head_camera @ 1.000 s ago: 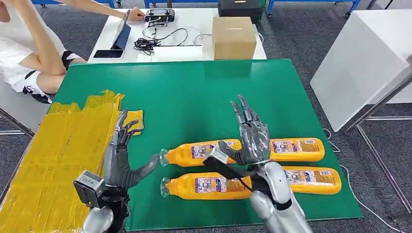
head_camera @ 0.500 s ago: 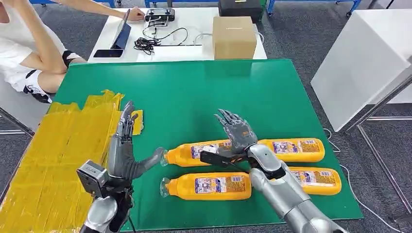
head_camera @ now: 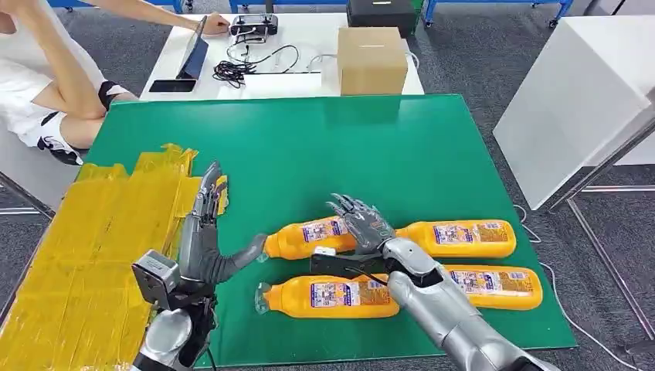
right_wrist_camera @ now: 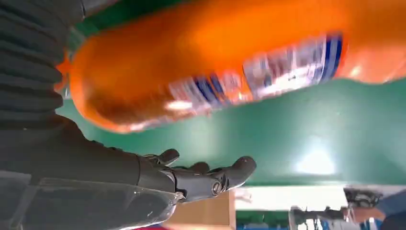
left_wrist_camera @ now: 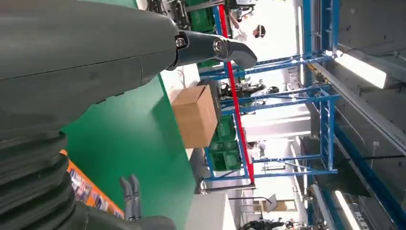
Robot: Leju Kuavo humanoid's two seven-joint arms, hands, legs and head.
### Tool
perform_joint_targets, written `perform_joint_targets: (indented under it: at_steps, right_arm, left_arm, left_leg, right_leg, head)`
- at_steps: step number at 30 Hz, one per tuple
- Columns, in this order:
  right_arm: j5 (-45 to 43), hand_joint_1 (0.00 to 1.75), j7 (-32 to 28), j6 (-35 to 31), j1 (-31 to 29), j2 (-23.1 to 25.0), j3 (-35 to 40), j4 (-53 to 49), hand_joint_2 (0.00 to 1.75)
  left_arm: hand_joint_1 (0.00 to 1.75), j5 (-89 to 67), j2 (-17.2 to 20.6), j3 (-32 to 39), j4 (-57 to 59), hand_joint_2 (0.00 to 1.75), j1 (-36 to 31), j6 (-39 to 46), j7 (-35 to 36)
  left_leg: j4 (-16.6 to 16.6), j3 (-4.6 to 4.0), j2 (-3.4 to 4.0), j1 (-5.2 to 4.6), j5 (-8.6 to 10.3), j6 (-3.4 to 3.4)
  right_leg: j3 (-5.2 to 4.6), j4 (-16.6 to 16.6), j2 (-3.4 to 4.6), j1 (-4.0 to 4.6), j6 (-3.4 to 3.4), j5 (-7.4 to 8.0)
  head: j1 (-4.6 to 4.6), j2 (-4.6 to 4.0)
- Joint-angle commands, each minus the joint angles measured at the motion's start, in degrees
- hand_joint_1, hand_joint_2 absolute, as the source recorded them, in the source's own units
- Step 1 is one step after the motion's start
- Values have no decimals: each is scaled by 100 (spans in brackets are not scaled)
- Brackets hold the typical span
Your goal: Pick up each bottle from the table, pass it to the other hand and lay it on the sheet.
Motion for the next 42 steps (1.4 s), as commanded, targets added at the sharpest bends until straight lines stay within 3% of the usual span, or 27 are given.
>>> perform_joint_targets:
  at_steps: [1, 11, 18, 23, 24, 25, 26, 27, 28, 37, 42]
  right_arm:
    - [-197, 0, 19, 158, -277, -9, 431, 623, 175]
    - [-278, 0, -17, 237, -345, -18, 508, 736, 175]
    - [500, 0, 987, 25, -669, 99, 935, 1526, 175]
    - [656, 0, 1056, 79, -789, 207, 992, 1957, 175]
    - [656, 14, 1056, 79, -789, 207, 992, 1957, 175]
    - [682, 63, 1045, 135, -822, 226, 1010, 2064, 175]
    - [705, 138, 1031, 173, -840, 246, 1022, 2150, 175]
    - [750, 159, 1015, 202, -855, 258, 1049, 2234, 175]
    - [776, 169, 1010, 207, -860, 270, 1060, 2288, 175]
    - [843, 175, 930, -178, -838, 387, 837, 2430, 175]
    - [462, 175, 767, -1132, -526, 455, 152, 1839, 175]
  left_arm:
    - [0, 20, 48, -97, 463, 175, -264, 31, 3]
    - [0, 27, 50, -113, 533, 175, -296, 34, 4]
    - [0, 22, -3, -85, 491, 175, -247, 43, 89]
    - [0, 13, -30, -123, 556, 175, -292, 29, 117]
    - [0, 13, -30, -123, 556, 175, -292, 29, 117]
    - [0, 12, -30, -133, 582, 175, -309, 26, 121]
    - [0, 12, -32, -143, 602, 175, -322, 31, 121]
    - [0, 12, -34, -156, 615, 175, -334, 35, 120]
    - [0, 12, -34, -163, 625, 175, -341, 37, 120]
    - [0, 12, -20, -189, 636, 175, -353, 50, 121]
    - [0, 11, -12, -166, 514, 175, -294, 55, 121]
  left_leg:
    - [-7, 23, 3, 0, -7, -5]
    - [-5, 11, 0, 0, -3, -4]
    - [-6, 11, 3, 0, -4, -3]
    - [-6, 12, 7, 2, -3, -5]
    - [-6, 12, 4, 1, -1, -4]
    - [-4, 10, 2, -1, 0, -2]
    - [-7, 18, 0, 2, 0, -5]
    - [-6, 15, -1, 0, 1, -3]
    - [-7, 18, -3, 2, 2, -5]
    - [-9, 37, -5, 3, 4, -5]
    - [-8, 38, -6, 2, 1, -5]
  right_leg:
    - [24, -10, -2, 0, 1, -7]
    - [13, -6, -4, -1, 2, -3]
    - [14, -8, 0, 0, 2, -2]
    - [14, -9, 2, 2, 1, 0]
    - [14, -8, -4, 0, 1, -1]
    - [9, -5, -6, -1, 1, -2]
    - [19, -9, -9, 1, 1, -1]
    - [15, -6, -8, -1, 1, -1]
    - [19, -9, -11, 1, 1, 0]
    - [38, -13, -14, 2, 1, 1]
    - [39, -11, -12, 1, 1, -2]
  head:
    - [0, 0]
    - [0, 0]
    - [2, 0]
    - [0, 0]
    - [2, 0]
    - [0, 0]
    - [0, 0]
    - [0, 0]
    - [2, 0]
    - [2, 0]
    - [0, 0]
